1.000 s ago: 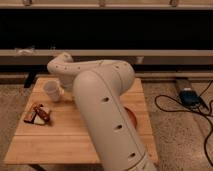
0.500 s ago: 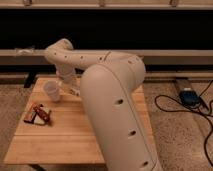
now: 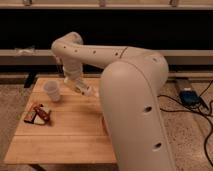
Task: Place the bottle in the ceramic bowl
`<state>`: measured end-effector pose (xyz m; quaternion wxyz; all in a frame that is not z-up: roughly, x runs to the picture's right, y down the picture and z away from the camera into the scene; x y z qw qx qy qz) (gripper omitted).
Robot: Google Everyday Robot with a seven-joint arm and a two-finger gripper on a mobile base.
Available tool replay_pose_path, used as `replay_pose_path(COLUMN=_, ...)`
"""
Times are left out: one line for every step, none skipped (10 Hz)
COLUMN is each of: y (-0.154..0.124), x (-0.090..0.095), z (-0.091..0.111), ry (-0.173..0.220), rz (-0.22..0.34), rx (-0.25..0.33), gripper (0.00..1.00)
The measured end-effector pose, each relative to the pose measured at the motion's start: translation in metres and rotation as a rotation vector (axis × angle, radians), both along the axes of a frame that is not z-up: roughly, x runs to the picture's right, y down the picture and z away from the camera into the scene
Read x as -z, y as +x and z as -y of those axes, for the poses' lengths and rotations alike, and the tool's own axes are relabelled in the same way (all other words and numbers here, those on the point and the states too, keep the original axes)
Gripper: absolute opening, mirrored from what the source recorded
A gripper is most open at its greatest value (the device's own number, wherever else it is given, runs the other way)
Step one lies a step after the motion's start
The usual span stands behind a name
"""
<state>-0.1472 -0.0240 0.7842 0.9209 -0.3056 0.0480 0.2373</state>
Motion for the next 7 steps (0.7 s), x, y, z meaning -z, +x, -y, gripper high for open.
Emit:
replay_pose_path(y=0.011, x=0.006, z=0.001, ry=-0.003, rz=-0.006, rx=-0.021, gripper=0.00)
replay_pose_path(y=0.020, x=0.012, z=0.000, ry=-0.006, rz=-0.011, rx=-0.037, gripper=0.00)
replay_pose_path(y=0.036, x=0.018, z=0.000, ry=-0.009, rz=-0.025, rx=-0.058, gripper=0.00)
replay_pose_path(y=0.057, x=0.023, z=-0.002, ry=-0.015, rz=-0.046, rx=-0.087, gripper=0.00)
replay_pose_path(y=0.067, x=0.027, z=-0.003, ry=-0.019, rz=-0.058, rx=-0.101, gripper=0.00)
replay_pose_path(y=0.077, x=0.029, z=-0.005, ry=-0.025, rz=-0.069, rx=-0.116, gripper=0.00)
replay_pose_path(y=0.089, x=0.032, z=-0.008, ry=-0.033, rz=-0.082, rx=-0.136, gripper=0.00)
